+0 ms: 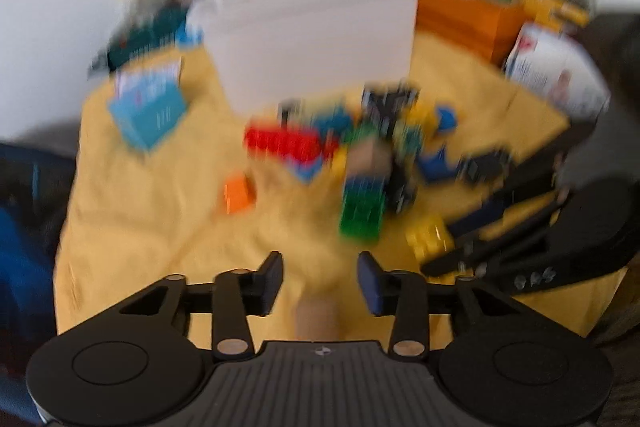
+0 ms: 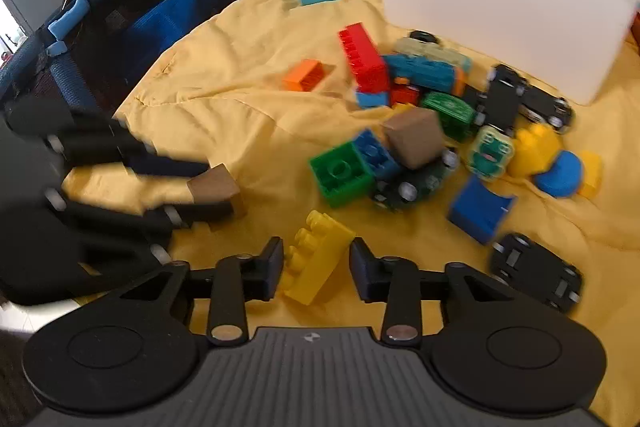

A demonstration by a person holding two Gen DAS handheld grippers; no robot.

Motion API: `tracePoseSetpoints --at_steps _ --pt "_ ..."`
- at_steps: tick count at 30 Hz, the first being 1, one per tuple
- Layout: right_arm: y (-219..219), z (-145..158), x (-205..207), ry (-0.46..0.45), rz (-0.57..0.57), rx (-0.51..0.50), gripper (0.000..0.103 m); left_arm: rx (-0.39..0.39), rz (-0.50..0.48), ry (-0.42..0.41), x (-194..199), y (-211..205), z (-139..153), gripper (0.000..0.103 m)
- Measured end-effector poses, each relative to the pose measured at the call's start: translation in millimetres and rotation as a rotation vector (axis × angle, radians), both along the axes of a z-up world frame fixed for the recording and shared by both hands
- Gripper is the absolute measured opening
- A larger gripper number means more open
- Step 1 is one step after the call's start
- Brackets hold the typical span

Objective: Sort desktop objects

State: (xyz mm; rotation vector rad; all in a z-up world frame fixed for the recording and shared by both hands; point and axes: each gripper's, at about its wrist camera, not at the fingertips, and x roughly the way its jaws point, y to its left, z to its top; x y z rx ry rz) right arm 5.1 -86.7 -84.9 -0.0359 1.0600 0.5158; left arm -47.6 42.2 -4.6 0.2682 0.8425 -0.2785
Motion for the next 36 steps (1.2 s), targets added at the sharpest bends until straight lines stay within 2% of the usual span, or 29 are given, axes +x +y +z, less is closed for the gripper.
tracePoseSetpoints --at_steps 2,5,8,9,12,14,15,17,19,21,22,23,25,27,29,31,34,36 --pt "-17 -1 -2 0.019 -0.034 0.020 0.033 0.003 -0.041 -0.028 5 -12 5 0.052" --pt "-42 6 -6 0.038 -0.064 0.082 0.030 0.043 -0.063 0.003 26 -31 -14 0.052" --pt "-60 10 -8 0.068 -0.054 0.105 0.029 0.057 -0.080 0.073 39 -40 -39 0.041" --pt "-64 8 -7 0.090 -0.046 0.116 0.029 0.060 -0.086 0.091 44 -42 -46 0.040" --pt "-72 2 -5 0.122 -0.030 0.139 0.029 0.133 -0.109 0.067 42 -49 -58 0.037" --pt "-74 2 -4 0.104 -0.051 0.133 0.038 0.150 -0.129 0.045 39 -49 -61 0.036" --pt "-73 4 -5 0.074 -0.067 0.105 0.039 0.143 -0.132 0.046 37 -46 -59 0.036" --pt "-71 11 -7 -0.005 -0.081 0.018 0.039 0.080 -0.155 0.094 32 -39 -49 0.035" --pt "-75 19 -12 -0.080 -0.079 -0.019 0.039 -0.050 -0.167 0.199 27 -31 -37 0.036" --pt "-76 26 -19 -0.145 -0.068 -0.043 0.039 -0.182 -0.150 0.262 22 -24 -32 0.036" --pt "-75 27 -21 -0.157 -0.061 -0.051 0.040 -0.203 -0.154 0.277 20 -24 -33 0.036" --pt "-74 26 -24 -0.151 -0.057 -0.051 0.040 -0.193 -0.151 0.275 19 -24 -36 0.037" --pt "-72 22 -25 -0.123 -0.052 -0.016 0.040 -0.113 -0.109 0.246 17 -27 -41 0.044" --pt "-70 18 -26 -0.100 -0.066 0.001 0.040 -0.052 -0.084 0.196 12 -27 -35 0.045" --pt "-68 19 -26 -0.072 -0.097 -0.021 0.040 -0.028 -0.119 0.120 0 -30 -22 0.045" --pt "-68 21 -27 -0.051 -0.137 -0.046 0.040 0.004 -0.177 0.079 -5 -36 -17 0.045" --pt "-66 22 -23 -0.015 -0.163 -0.032 0.040 0.102 -0.251 0.076 -3 -52 -29 0.045" --pt "-64 22 -20 0.007 -0.169 0.000 0.040 0.109 -0.299 0.092 -2 -60 -34 0.043"
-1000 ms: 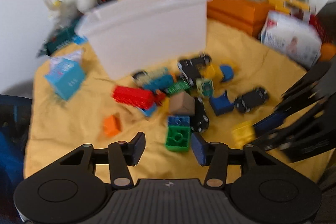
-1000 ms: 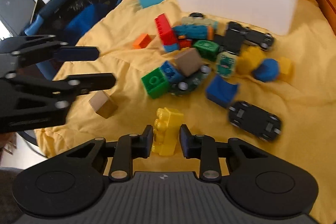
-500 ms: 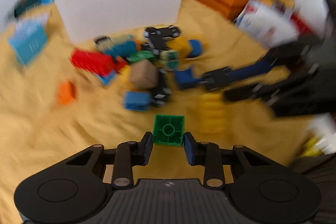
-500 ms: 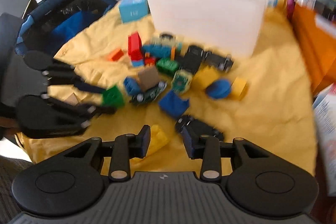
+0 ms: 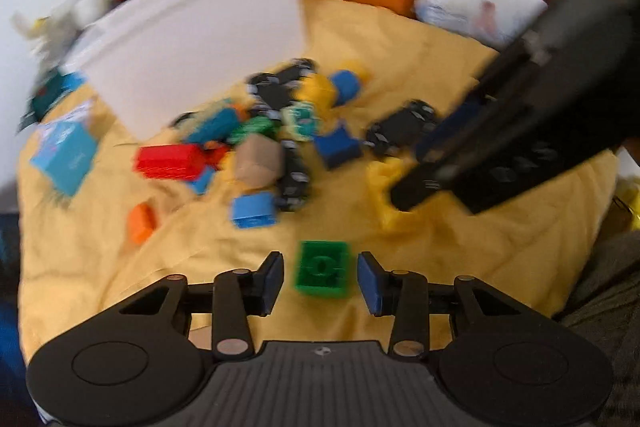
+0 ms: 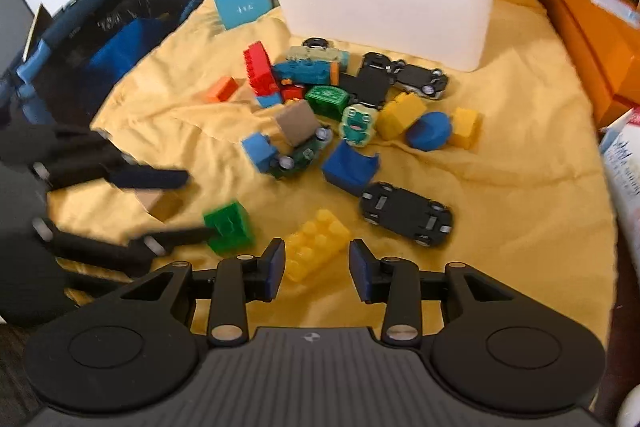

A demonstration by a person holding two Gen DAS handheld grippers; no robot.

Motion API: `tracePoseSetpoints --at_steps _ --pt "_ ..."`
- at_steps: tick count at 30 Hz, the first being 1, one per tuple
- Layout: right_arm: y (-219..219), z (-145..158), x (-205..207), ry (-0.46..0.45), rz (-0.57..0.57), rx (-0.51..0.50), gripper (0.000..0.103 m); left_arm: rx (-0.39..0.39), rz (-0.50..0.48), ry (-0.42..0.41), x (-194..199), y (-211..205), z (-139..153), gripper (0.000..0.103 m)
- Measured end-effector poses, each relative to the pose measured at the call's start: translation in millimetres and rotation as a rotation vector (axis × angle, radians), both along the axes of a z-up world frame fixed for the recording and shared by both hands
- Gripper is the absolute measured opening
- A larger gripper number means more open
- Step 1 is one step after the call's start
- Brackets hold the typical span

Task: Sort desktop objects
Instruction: 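Grasp the green lego brick with the left tool while the right tool grasps the yellow brick, then lift both held bricks up over the white bin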

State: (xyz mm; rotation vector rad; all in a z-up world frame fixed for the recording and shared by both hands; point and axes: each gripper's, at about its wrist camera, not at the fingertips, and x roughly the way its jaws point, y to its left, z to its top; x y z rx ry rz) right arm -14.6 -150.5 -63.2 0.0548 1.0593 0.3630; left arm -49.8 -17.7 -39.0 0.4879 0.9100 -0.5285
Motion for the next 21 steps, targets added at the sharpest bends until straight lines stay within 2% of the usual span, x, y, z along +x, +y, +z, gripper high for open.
tracePoseSetpoints --at_steps 4,8,11,12,15,17,19,20,21 --pt "8 -2 5 0.021 -0.011 -0.008 0.040 0.034 -0.076 -0.030 -7 -12 0 0.043" --pt "10 -7 12 0.052 -0.032 -0.002 0.040 0.063 -0.067 0.005 4 -9 -17 0.042" --pt "11 -13 17 0.066 -0.047 -0.012 0.040 0.077 -0.053 -0.003 15 0 -25 0.026" --pt "10 -14 17 0.066 -0.051 -0.014 0.040 0.043 -0.035 0.025 21 7 -25 0.026" --pt "8 -16 19 0.070 -0.059 -0.013 0.041 -0.130 0.075 0.139 36 34 -18 0.026" --pt "8 -18 20 0.068 -0.055 -0.017 0.043 -0.311 0.156 0.253 42 54 -13 0.026" --pt "10 -20 21 0.069 -0.040 -0.025 0.043 -0.447 0.217 0.329 43 65 -13 0.026" --pt "11 -22 21 0.074 -0.033 -0.027 0.044 -0.476 0.230 0.351 43 67 -15 0.026" --pt "12 -22 21 0.075 -0.030 -0.024 0.044 -0.466 0.243 0.365 41 65 -19 0.026"
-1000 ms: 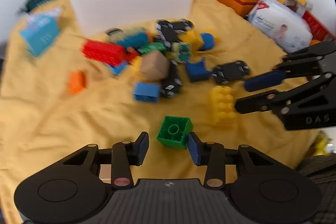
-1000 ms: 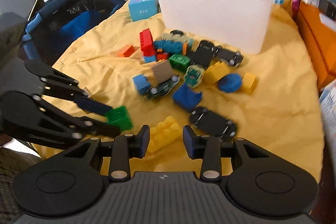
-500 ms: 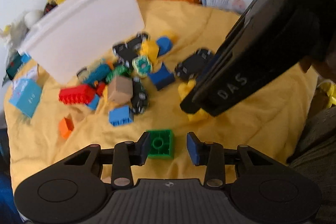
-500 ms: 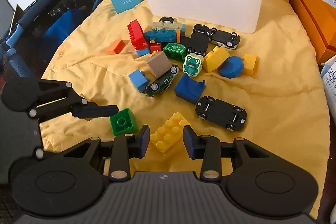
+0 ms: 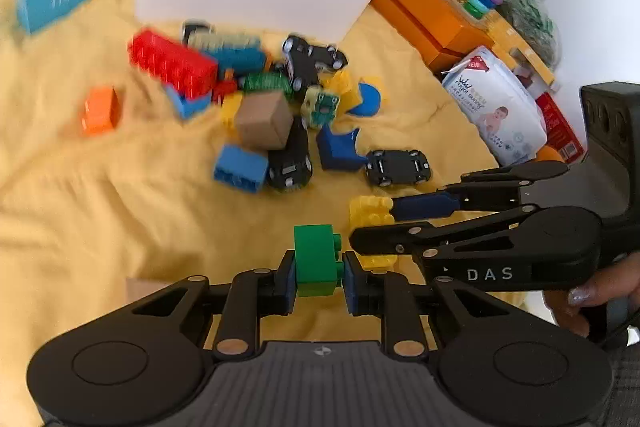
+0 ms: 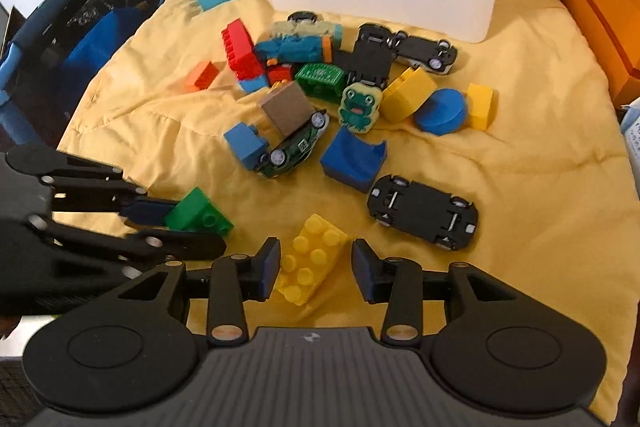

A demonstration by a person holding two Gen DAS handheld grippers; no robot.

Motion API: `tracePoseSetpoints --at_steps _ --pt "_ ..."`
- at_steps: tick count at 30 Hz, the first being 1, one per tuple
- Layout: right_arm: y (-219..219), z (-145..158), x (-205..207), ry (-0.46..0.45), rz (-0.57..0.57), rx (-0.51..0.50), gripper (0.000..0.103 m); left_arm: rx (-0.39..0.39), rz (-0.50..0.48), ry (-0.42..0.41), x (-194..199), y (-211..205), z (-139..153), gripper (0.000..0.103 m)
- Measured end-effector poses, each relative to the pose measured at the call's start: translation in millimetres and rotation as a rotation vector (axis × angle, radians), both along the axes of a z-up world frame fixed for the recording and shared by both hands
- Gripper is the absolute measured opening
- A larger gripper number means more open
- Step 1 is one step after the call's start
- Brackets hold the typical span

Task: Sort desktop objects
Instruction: 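Lift both held bricks up over the white bin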

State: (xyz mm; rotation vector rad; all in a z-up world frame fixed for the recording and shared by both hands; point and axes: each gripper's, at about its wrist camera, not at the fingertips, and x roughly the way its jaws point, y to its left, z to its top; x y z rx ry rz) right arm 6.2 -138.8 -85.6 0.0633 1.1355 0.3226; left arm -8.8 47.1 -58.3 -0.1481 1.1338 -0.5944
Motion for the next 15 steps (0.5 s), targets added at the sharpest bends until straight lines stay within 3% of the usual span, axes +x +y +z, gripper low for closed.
tracePoseSetpoints --at_steps 1,3,6,11,15 --pt "0 -1 0 -0.001 0.003 0.001 0.045 0.054 0.008 0.009 0 -3 -6 0.026" --pt "3 -1 1 -0.010 0.025 -0.014 0.045 0.079 0.014 -0.011 -4 -4 -4 0.030" --pt "11 -3 -1 -0.040 0.109 -0.077 0.038 0.204 0.026 -0.117 -12 -3 10 0.049" --pt "9 2 -5 -0.074 0.224 -0.161 0.029 0.296 -0.018 -0.223 -20 0 21 0.052" --pt "3 3 -5 -0.080 0.259 -0.166 0.032 0.317 -0.041 -0.236 -19 -6 17 0.054"
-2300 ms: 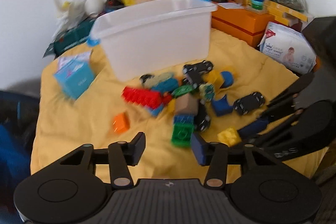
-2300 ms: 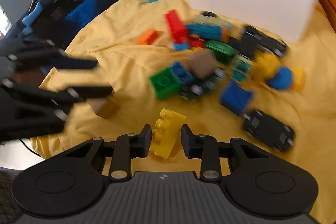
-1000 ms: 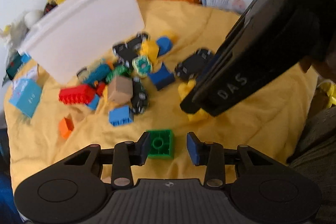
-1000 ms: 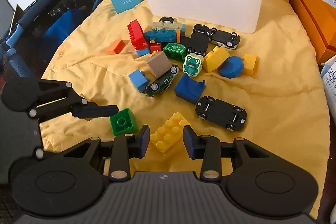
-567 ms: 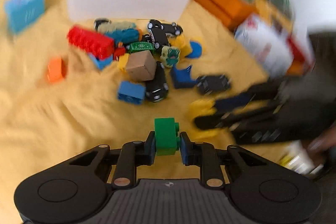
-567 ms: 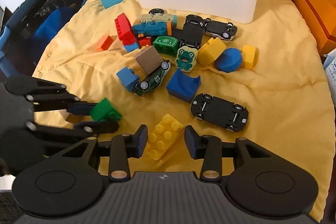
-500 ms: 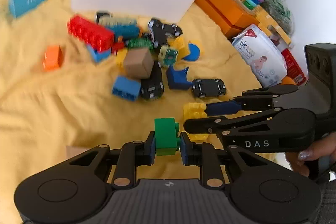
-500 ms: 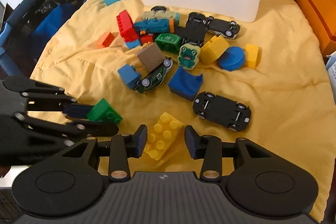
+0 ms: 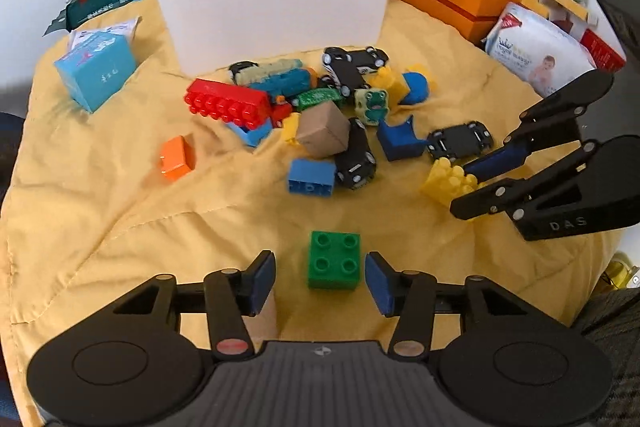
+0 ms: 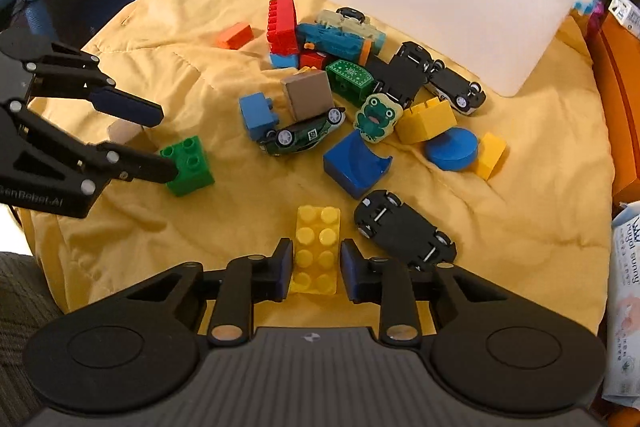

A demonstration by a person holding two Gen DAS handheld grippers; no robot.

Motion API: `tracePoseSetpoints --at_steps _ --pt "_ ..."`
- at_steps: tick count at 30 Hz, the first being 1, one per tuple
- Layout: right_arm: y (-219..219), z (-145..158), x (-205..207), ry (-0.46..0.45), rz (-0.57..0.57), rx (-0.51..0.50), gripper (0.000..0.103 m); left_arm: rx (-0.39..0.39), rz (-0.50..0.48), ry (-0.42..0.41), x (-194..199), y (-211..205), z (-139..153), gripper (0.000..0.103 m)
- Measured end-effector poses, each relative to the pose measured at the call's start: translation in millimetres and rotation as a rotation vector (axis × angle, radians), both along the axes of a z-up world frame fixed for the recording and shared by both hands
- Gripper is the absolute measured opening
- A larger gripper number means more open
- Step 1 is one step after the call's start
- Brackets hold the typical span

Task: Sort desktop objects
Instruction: 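Lift both held bricks up over the white bin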

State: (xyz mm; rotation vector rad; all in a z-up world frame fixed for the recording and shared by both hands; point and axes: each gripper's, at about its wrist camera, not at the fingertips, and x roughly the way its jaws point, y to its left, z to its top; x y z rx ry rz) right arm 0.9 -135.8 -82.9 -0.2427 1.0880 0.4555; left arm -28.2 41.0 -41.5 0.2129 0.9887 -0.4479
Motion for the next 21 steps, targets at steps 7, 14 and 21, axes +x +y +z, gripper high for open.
tracePoseSetpoints --at_steps 7,14,21 --pt "-10 -2 -9 -0.032 -0.084 0.077 0.044 0.034 -0.012 -0.001 1 -15 -20 0.051" --pt "-8 -18 -20 -0.136 -0.037 0.061 0.033 0.047 -0.035 -0.058 -7 -18 -22 0.034" --pt "-18 -2 -25 -0.194 -0.078 0.113 0.027 -0.027 -0.002 -0.167 1 -10 29 0.034"
